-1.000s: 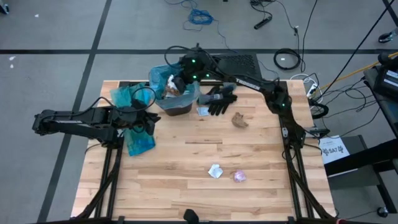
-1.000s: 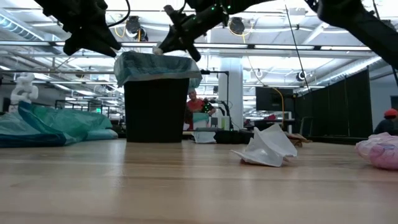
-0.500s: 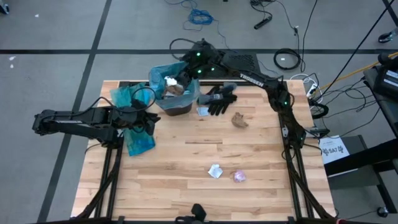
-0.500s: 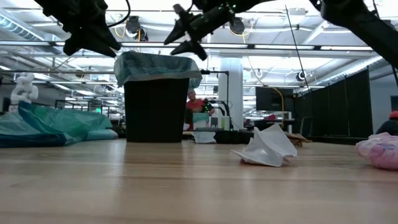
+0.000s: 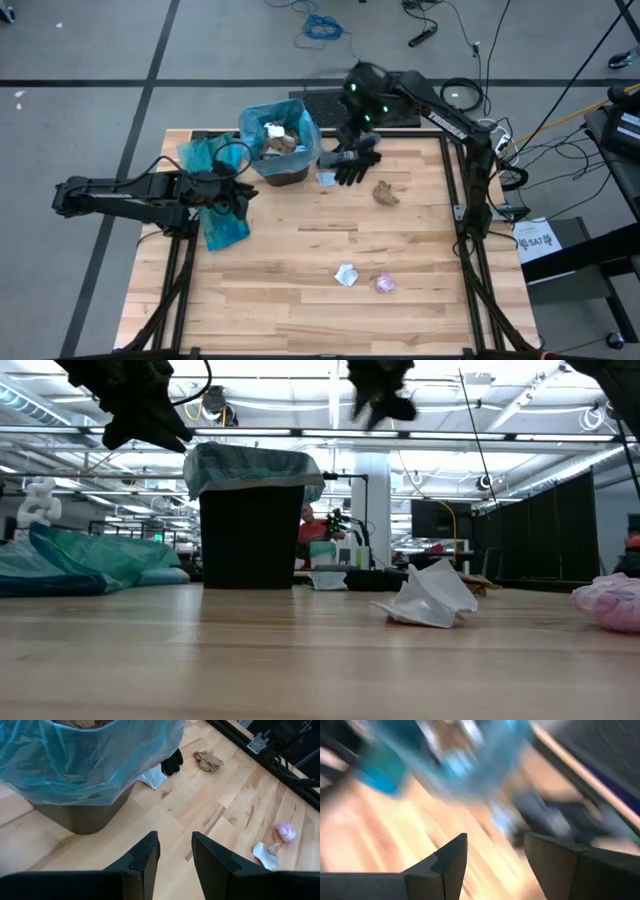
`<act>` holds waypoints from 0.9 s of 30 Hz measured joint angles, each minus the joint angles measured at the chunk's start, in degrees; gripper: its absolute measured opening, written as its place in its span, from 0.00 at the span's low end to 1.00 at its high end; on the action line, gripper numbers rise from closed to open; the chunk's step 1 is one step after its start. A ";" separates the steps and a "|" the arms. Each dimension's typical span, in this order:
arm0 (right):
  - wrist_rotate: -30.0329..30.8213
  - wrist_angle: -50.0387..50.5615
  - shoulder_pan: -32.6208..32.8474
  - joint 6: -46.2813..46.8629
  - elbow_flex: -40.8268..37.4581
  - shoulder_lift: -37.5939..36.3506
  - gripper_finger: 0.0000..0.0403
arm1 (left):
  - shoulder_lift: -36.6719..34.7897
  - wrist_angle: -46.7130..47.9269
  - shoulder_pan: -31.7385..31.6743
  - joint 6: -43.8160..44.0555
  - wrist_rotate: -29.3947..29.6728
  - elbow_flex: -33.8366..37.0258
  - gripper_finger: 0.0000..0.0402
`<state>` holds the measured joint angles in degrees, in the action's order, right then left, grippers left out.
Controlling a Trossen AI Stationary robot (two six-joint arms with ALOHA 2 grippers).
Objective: Place trash/remove bag and relplace
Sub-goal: Put the white cardboard into the trash bin
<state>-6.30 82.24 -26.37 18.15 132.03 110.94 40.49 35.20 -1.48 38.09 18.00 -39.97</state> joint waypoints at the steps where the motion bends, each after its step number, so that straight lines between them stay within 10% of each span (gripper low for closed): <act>1: 1.79 3.99 1.05 0.07 -0.11 -0.01 0.47 | 0.00 -0.02 0.00 -0.01 -0.06 0.00 0.30; 13: 6.38 3.10 20.43 15.45 -18.19 0.21 0.47 | 0.00 -0.18 0.00 -7.51 -9.72 0.00 0.30; 27: 1.63 -29.01 41.50 48.54 -46.33 0.23 0.47 | -0.01 4.61 0.00 -7.56 -14.88 0.00 0.30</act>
<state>-4.67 53.23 15.13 66.69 85.70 111.18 40.48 39.81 -1.48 30.52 3.12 -39.97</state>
